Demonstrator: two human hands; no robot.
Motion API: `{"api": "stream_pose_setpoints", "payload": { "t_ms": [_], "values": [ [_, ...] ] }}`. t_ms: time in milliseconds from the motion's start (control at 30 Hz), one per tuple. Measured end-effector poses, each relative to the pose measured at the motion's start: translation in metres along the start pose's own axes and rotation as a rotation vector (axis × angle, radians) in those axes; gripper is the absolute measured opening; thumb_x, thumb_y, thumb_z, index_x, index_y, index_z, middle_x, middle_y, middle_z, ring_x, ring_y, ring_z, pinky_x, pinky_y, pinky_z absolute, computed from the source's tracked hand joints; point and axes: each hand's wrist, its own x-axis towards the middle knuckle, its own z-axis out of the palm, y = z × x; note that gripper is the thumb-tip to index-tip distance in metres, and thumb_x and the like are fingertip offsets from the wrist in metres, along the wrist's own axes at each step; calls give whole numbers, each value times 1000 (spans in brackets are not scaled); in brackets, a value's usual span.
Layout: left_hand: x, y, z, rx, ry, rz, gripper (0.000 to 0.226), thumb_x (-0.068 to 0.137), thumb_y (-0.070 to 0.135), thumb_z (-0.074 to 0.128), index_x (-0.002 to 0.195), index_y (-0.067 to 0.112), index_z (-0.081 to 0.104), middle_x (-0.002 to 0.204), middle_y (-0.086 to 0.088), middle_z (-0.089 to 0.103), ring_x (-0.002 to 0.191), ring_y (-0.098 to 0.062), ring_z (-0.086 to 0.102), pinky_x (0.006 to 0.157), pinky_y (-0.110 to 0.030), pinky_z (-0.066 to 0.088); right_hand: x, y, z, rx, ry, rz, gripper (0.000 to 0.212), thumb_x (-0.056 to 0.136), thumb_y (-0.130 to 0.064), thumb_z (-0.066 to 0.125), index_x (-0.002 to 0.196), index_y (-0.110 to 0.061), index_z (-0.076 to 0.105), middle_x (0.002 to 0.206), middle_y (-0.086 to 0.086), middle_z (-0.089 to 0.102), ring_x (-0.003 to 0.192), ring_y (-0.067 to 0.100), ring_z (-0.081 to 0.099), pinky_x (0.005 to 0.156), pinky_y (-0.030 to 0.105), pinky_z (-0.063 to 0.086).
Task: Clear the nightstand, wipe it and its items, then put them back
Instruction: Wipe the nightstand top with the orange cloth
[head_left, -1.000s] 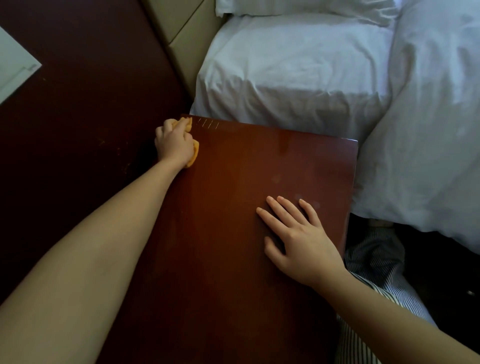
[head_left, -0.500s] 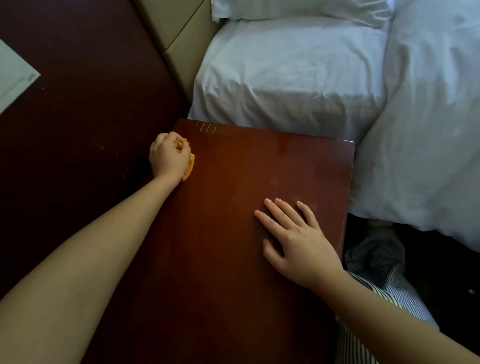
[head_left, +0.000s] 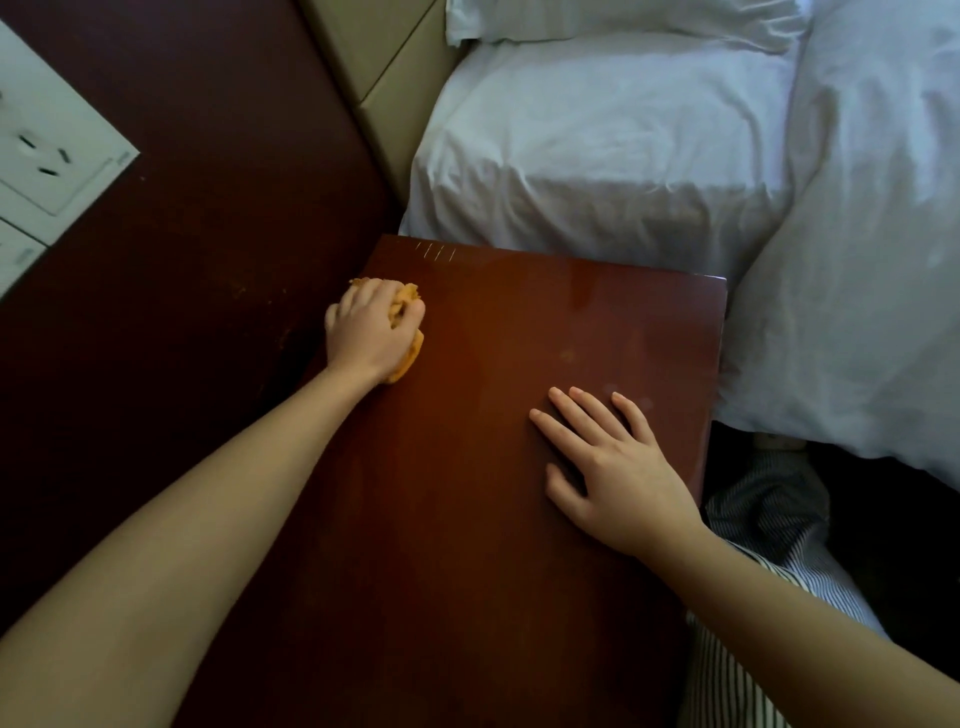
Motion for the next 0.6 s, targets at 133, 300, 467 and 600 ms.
{"api": "stream_pose_setpoints", "payload": {
  "t_ms": [133,300,467,600],
  "values": [
    [-22,-6,-26,63,-395,25,64,94,51,34,148,33,4,156,0,10,142,-25,9,111,-50,12,0,-1,-1,5,-20,10,54,85,-42,37,132,-23,55,139,5,50,131,23,44,109,43,15],
    [-58,-16,-47,240,-585,265,77,88,41,49,146,40,-2,156,-3,0,143,-24,2,114,-46,10,0,-2,-2,10,-15,13,53,85,-40,37,130,-21,56,138,7,52,129,24,46,108,42,16],
    [-64,-14,-30,43,-345,403,45,93,31,46,137,20,39,152,-4,20,141,-21,14,114,-41,19,0,-2,-2,11,-2,4,52,85,-40,38,130,-21,57,137,6,52,129,24,47,108,43,17],
    [-30,-8,-14,22,-165,279,30,90,25,45,117,15,52,129,-7,45,123,-26,39,98,-38,37,0,-2,-1,15,10,-2,52,85,-40,38,130,-20,57,137,6,52,129,24,47,107,43,18]
  ]
}}
